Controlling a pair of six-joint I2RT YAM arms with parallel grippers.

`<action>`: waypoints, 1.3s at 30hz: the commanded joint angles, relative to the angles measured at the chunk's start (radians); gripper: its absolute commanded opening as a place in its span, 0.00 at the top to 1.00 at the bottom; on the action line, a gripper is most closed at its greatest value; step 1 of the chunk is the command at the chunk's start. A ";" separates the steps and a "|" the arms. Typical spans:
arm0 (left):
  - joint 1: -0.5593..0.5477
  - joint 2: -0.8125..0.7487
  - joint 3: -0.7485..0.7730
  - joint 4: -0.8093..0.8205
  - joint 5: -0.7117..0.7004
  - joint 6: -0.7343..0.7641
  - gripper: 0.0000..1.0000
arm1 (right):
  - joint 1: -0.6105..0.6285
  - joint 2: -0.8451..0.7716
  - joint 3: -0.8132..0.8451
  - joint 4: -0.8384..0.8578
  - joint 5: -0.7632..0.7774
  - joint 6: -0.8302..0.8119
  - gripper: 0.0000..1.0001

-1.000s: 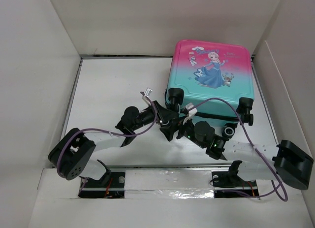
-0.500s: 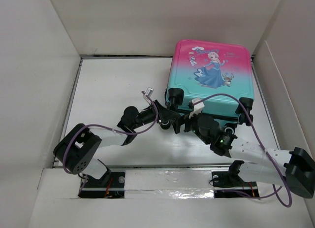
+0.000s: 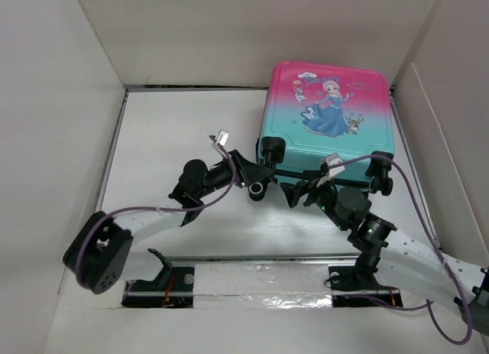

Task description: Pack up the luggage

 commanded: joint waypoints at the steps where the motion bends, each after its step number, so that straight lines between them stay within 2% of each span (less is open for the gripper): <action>1: 0.008 -0.176 0.064 -0.276 -0.131 0.233 0.56 | -0.008 -0.044 -0.036 -0.033 -0.013 0.011 0.08; 4: 0.008 -0.275 0.056 -0.419 -0.272 0.295 0.59 | -0.017 -0.072 -0.056 -0.032 -0.022 0.012 0.14; 6: 0.008 -0.301 0.032 -0.462 -0.379 0.310 0.68 | -0.026 -0.081 -0.061 -0.030 -0.026 0.012 0.31; 7: 0.008 -0.303 0.027 -0.483 -0.401 0.309 0.82 | -0.026 -0.084 -0.063 -0.029 -0.028 0.011 0.39; 8: 0.008 -0.295 0.028 -0.493 -0.413 0.315 0.87 | -0.026 -0.086 -0.061 -0.027 -0.028 0.011 0.54; 9: 0.008 -0.278 0.045 -0.504 -0.422 0.323 0.91 | -0.026 -0.087 -0.060 -0.026 -0.031 0.009 0.60; 10: 0.008 -0.234 0.059 -0.526 -0.415 0.330 0.98 | -0.026 -0.090 -0.058 -0.024 -0.031 0.005 0.64; 13: 0.008 -0.136 0.112 -0.539 -0.357 0.346 1.00 | -0.026 -0.093 -0.046 -0.020 -0.037 0.006 0.66; 16: 0.008 -0.059 0.142 -0.525 -0.317 0.343 1.00 | -0.026 -0.090 -0.035 -0.001 -0.036 0.041 0.46; 17: 0.008 -0.047 0.143 -0.514 -0.309 0.341 1.00 | -0.026 -0.078 -0.035 0.012 -0.037 0.049 0.35; 18: 0.008 -0.003 0.152 -0.464 -0.266 0.324 1.00 | -0.026 -0.032 -0.026 0.064 -0.046 0.075 0.19; 19: 0.008 -0.002 0.154 -0.464 -0.266 0.324 1.00 | -0.026 -0.032 -0.026 0.065 -0.048 0.080 0.19; 21: 0.008 0.016 0.154 -0.421 -0.243 0.307 1.00 | -0.026 -0.001 -0.009 0.091 -0.043 0.095 0.11; 24: 0.008 0.030 0.140 -0.340 -0.197 0.269 1.00 | -0.026 0.066 0.005 0.161 -0.042 0.130 0.06; 26: 0.008 0.045 0.134 -0.282 -0.157 0.252 1.00 | -0.026 0.124 0.016 0.231 -0.068 0.146 0.04; 29: -0.013 0.070 0.149 -0.254 -0.132 0.237 1.00 | -0.026 0.204 0.060 0.250 -0.089 0.160 0.01; 35: -0.038 0.124 0.173 -0.180 -0.090 0.217 1.00 | -0.026 0.256 0.057 0.382 -0.095 0.186 0.00; 39: -0.038 0.171 0.171 -0.105 -0.045 0.192 1.00 | -0.026 0.296 0.068 0.387 -0.059 0.196 0.00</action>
